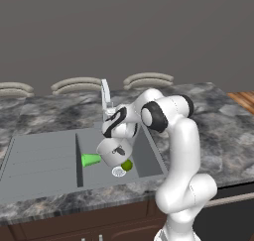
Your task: Pick the cup and saucepan and place them in the sink. Then turn on the water.
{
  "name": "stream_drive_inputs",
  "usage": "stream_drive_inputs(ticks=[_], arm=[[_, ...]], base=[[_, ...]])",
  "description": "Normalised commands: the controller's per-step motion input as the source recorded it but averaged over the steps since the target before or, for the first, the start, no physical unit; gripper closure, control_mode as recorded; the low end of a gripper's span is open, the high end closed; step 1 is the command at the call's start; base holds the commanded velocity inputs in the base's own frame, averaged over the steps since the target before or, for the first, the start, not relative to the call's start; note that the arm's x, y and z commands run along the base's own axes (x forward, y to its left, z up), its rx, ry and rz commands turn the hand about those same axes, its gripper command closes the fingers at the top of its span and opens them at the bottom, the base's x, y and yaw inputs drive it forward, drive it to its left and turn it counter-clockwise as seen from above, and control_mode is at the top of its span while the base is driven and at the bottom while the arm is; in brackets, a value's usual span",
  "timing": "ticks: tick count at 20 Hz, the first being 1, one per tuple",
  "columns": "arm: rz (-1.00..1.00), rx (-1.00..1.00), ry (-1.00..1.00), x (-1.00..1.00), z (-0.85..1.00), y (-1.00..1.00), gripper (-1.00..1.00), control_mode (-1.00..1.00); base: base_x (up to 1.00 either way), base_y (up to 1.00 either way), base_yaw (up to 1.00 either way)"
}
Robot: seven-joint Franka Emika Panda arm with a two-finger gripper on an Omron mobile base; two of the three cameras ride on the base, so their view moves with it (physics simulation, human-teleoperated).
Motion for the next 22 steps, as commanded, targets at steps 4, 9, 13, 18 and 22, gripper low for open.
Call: stream_drive_inputs(ticks=[4,9,13,18,22], arm=[[-0.01,0.0,0.0,0.04,-0.13,0.08,-1.0,-1.0],[-0.01,0.0,0.0,0.1,-0.02,0.09,-1.0,-1.0],[0.0,0.0,0.0,0.11,0.0,0.07,-1.0,-1.0],[0.0,0.0,0.0,0.08,0.0,0.03,-1.0,-1.0],[0.0,0.0,0.0,0.03,-0.01,0.02,-1.0,-1.0]], base=[[0.0,0.0,0.0],[0.0,0.0,0.0],[0.0,0.0,0.0],[0.0,0.0,0.0],[0.0,0.0,0.0]])
